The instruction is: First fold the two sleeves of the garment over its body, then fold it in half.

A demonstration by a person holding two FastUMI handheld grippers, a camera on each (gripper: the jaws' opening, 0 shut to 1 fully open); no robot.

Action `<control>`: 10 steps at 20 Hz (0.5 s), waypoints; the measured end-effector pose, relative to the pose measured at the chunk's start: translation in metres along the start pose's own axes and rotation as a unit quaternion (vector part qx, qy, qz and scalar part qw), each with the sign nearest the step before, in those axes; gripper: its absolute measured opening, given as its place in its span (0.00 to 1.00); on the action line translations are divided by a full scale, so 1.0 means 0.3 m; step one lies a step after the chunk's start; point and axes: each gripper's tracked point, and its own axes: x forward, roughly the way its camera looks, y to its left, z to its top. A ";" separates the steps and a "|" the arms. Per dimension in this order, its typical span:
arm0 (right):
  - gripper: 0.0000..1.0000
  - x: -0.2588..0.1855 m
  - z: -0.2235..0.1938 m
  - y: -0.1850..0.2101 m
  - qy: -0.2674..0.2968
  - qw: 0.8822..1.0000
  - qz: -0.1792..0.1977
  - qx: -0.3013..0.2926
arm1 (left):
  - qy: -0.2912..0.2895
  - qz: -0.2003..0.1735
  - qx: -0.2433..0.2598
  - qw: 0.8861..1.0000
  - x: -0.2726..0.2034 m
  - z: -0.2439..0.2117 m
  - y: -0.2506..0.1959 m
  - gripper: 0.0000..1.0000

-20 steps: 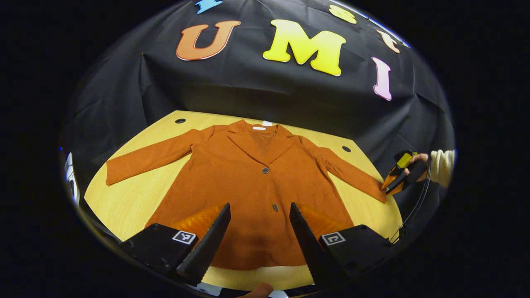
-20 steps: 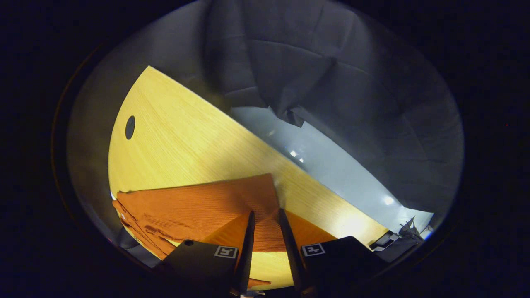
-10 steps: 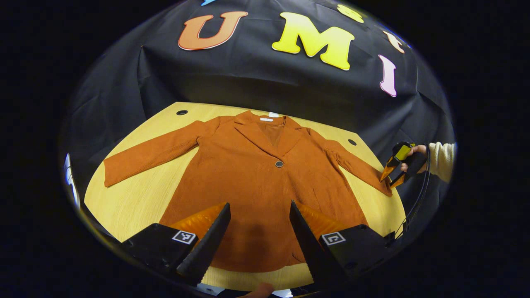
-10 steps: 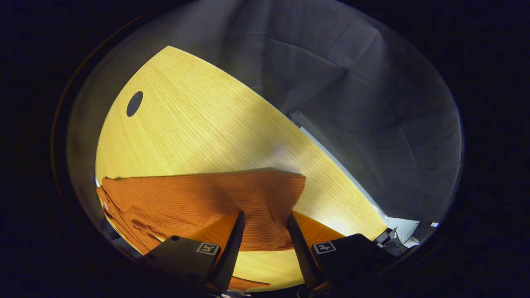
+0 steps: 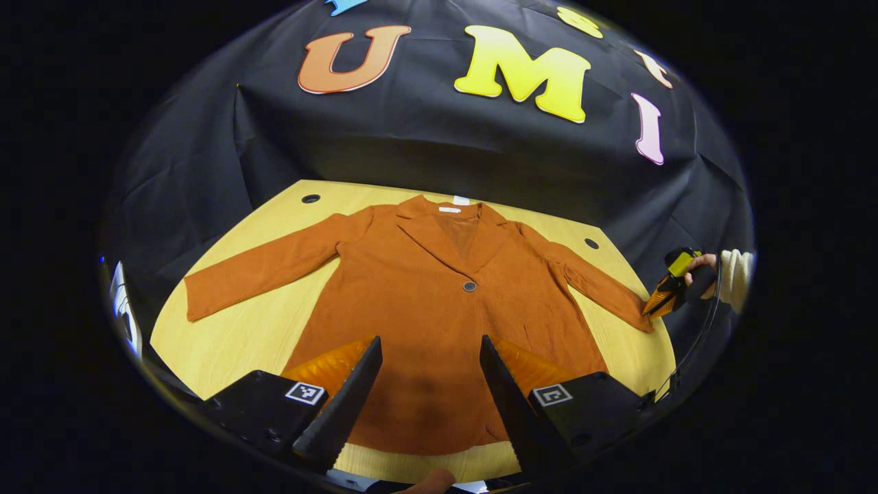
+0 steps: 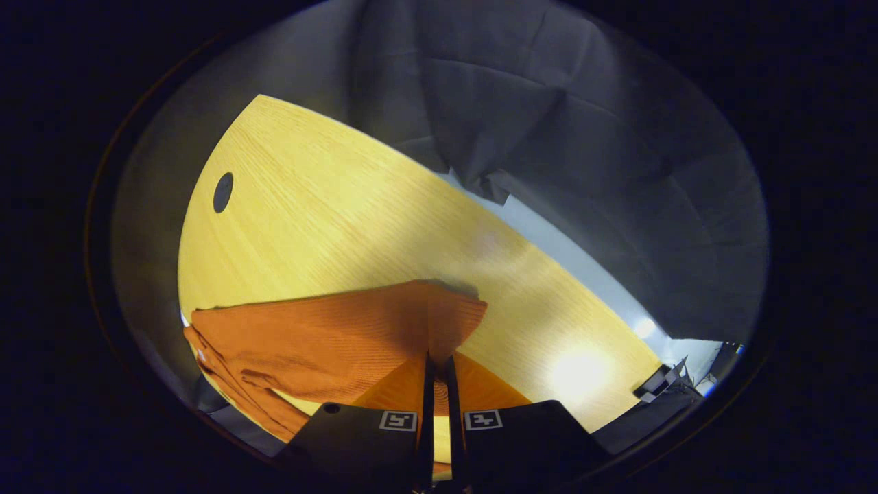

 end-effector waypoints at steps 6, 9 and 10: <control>0.10 -0.197 -0.016 0.103 -0.042 0.996 0.066 -0.034 | -0.023 0.031 0.010 0.999 -0.074 0.017 0.101 0.94; 0.10 -0.323 -0.050 0.207 -0.063 0.991 0.105 -0.055 | -0.028 0.043 0.023 0.998 -0.096 -0.006 0.160 0.94; 0.10 -0.360 -0.072 0.251 -0.069 0.989 0.114 -0.067 | -0.020 0.045 0.026 0.998 -0.095 -0.024 0.180 0.94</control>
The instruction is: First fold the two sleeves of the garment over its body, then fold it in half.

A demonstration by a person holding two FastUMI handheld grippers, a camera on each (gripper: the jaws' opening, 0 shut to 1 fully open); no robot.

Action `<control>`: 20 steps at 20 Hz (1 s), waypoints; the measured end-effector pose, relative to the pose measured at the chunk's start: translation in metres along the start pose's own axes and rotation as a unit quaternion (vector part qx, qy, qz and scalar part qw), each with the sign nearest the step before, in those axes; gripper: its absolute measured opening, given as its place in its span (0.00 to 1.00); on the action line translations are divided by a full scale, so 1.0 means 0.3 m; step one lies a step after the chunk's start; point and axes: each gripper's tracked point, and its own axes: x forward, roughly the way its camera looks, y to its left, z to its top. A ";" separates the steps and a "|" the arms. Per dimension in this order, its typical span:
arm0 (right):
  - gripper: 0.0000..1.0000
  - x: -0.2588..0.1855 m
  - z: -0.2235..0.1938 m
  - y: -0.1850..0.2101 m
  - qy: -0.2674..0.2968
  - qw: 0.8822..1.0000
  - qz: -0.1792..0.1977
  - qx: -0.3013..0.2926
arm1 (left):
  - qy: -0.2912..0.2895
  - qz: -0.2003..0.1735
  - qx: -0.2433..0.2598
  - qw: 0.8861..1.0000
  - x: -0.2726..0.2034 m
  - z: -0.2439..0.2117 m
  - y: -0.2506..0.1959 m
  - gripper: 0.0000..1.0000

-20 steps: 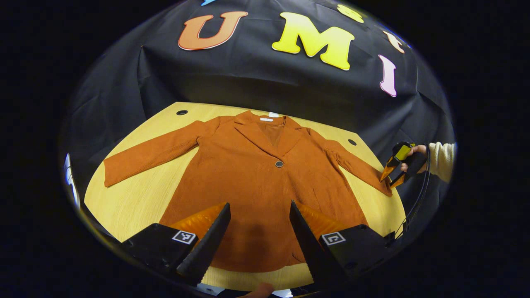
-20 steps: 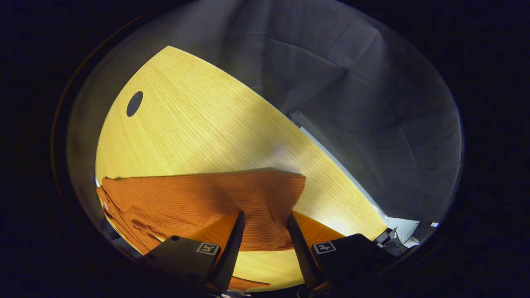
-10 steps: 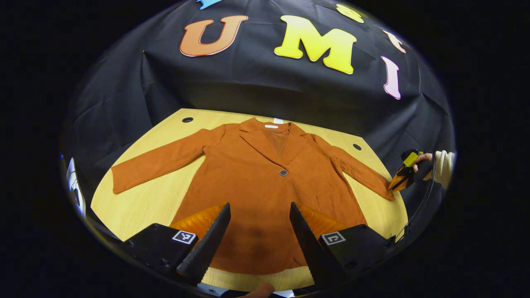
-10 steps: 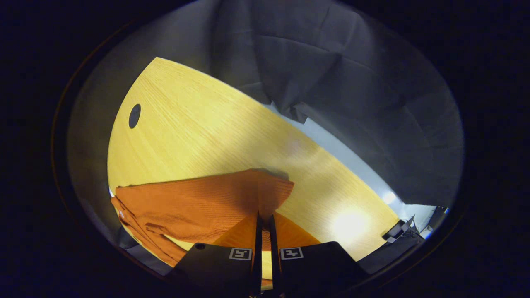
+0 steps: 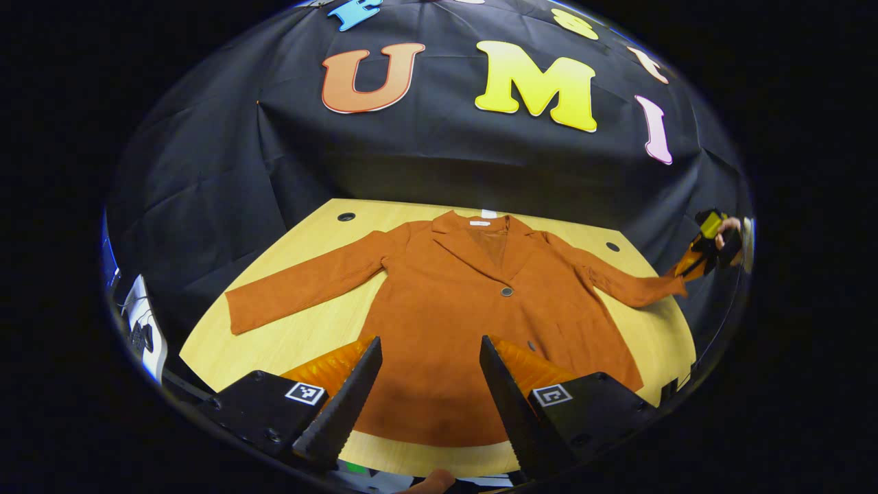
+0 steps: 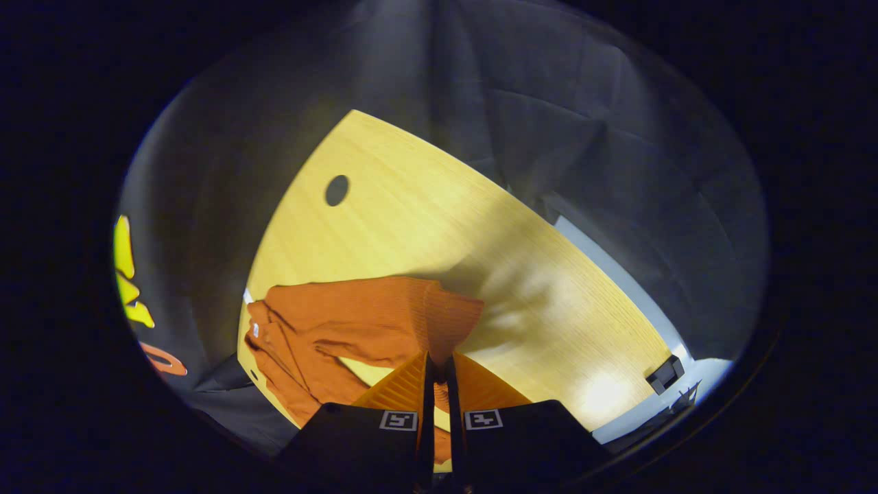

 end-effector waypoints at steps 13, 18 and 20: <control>0.10 -0.097 -0.407 0.982 -0.011 0.983 0.096 -0.159 | 0.042 -0.011 -0.012 0.999 -0.044 -0.140 0.269 0.93; 0.10 0.031 -0.707 1.308 0.045 0.971 0.117 -0.205 | 0.037 0.003 -0.015 0.999 -0.047 -0.142 0.410 0.93; 0.10 0.107 -0.851 1.406 0.076 0.965 0.119 -0.220 | 0.037 0.019 -0.015 0.999 -0.057 -0.149 0.473 0.93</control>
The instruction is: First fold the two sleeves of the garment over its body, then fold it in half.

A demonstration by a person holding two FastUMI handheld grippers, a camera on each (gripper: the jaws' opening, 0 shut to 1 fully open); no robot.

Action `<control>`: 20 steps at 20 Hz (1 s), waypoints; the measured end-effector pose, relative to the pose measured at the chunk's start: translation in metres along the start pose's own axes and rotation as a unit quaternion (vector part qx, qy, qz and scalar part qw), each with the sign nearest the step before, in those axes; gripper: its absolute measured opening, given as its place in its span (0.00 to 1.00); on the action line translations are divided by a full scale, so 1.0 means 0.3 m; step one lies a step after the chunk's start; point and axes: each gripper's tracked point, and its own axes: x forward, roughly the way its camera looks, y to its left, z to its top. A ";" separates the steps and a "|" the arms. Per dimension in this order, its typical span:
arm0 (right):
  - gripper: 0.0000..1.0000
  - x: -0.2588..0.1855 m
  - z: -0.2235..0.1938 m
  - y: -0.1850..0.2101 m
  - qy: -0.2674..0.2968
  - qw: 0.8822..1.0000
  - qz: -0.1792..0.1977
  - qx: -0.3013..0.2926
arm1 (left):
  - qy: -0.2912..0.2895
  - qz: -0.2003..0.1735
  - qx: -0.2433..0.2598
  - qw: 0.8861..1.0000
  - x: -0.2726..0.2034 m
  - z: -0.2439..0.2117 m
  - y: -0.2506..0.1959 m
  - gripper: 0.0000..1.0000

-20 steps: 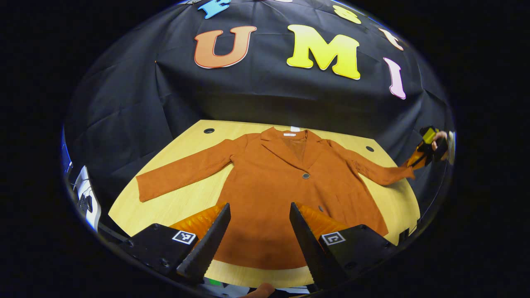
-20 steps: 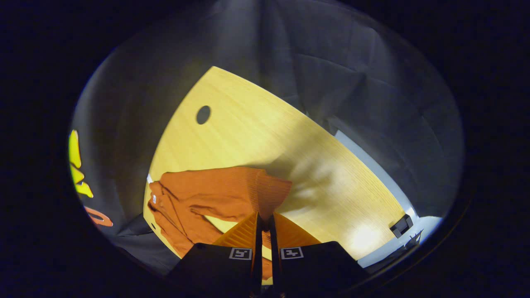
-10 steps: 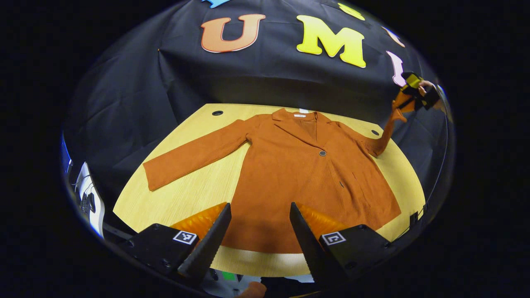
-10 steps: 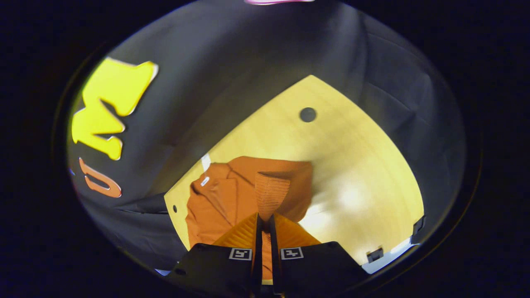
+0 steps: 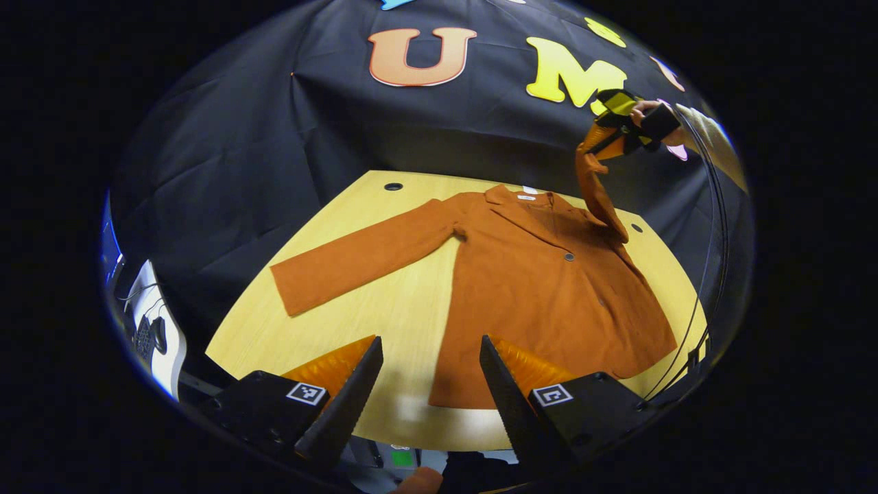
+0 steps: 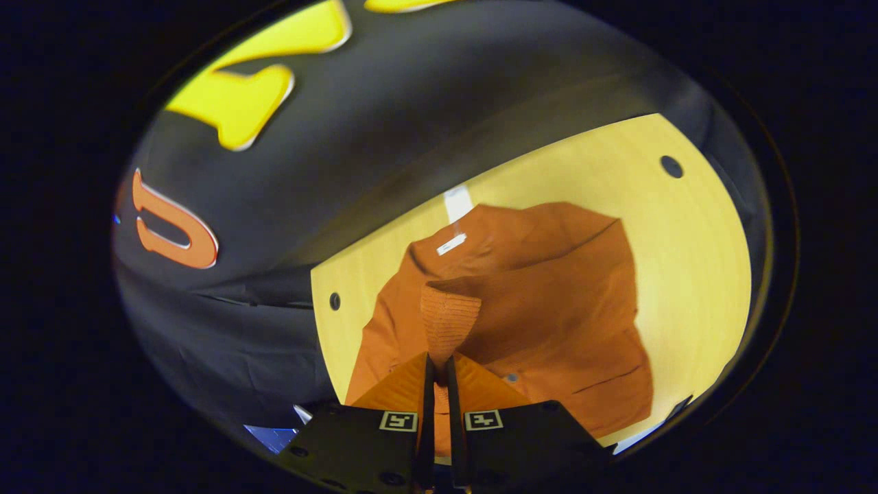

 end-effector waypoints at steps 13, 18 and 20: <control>0.11 0.670 -0.306 0.143 0.092 0.994 -0.060 -0.027 | 0.034 0.071 -0.061 0.995 -0.053 -0.129 0.247 0.93; 0.22 0.682 -0.289 0.186 0.079 0.996 -0.030 -0.018 | 0.053 0.091 -0.076 0.992 -0.032 -0.165 0.294 0.93; 0.18 0.625 -0.284 0.193 0.082 0.996 -0.023 -0.006 | 0.061 0.098 -0.087 0.990 0.001 -0.161 0.316 0.94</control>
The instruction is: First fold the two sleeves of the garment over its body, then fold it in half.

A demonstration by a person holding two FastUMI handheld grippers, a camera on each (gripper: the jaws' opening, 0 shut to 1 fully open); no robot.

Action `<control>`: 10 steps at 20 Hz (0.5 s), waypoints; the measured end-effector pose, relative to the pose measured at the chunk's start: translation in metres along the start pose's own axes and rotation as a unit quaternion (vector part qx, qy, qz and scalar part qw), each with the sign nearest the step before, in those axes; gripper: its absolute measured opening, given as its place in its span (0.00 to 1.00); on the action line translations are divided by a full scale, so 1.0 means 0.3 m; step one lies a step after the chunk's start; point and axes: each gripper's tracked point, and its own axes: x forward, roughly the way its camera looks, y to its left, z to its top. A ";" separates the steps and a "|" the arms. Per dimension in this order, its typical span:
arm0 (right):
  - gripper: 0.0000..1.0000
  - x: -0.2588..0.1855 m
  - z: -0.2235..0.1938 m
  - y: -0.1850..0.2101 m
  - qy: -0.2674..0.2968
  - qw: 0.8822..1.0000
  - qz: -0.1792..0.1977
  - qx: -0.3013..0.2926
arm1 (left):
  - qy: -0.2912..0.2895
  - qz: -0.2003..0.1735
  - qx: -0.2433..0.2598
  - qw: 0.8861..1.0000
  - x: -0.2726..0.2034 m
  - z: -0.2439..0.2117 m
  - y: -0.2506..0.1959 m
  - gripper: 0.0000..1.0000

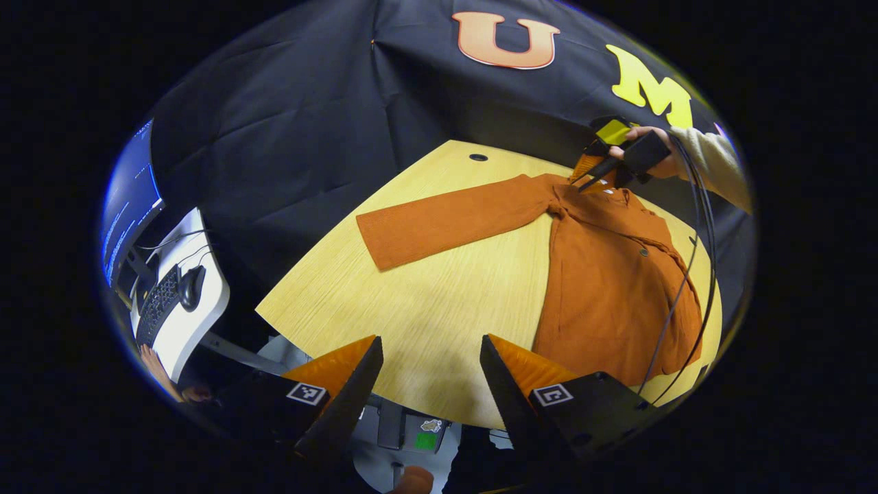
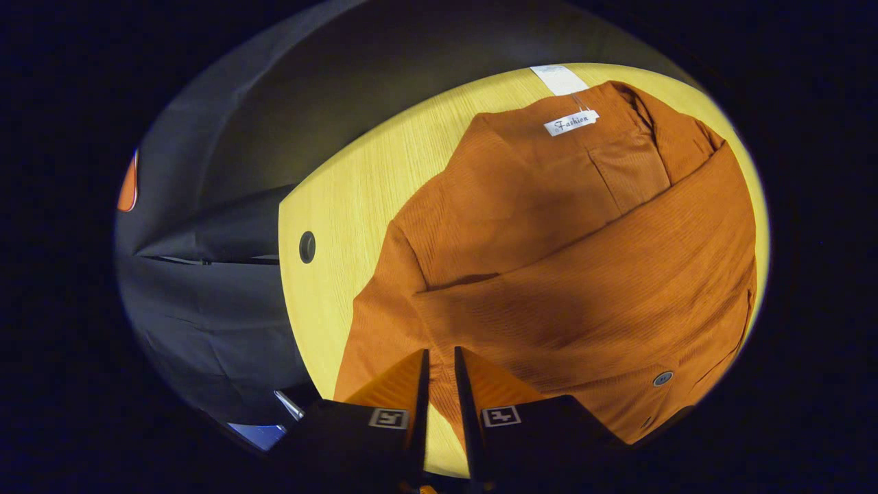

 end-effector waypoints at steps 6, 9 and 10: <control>0.74 -0.138 -0.133 -0.030 0.035 0.996 0.048 0.062 | 0.025 0.019 -0.058 0.998 0.182 0.178 0.075 0.94; 0.96 -0.264 -0.207 -0.059 0.071 0.982 0.108 0.138 | 0.052 0.025 -0.096 0.994 0.297 0.256 0.119 0.94; 0.96 -0.286 -0.218 -0.100 0.069 0.983 0.105 0.137 | 0.066 0.032 -0.111 0.991 0.330 0.269 0.138 0.94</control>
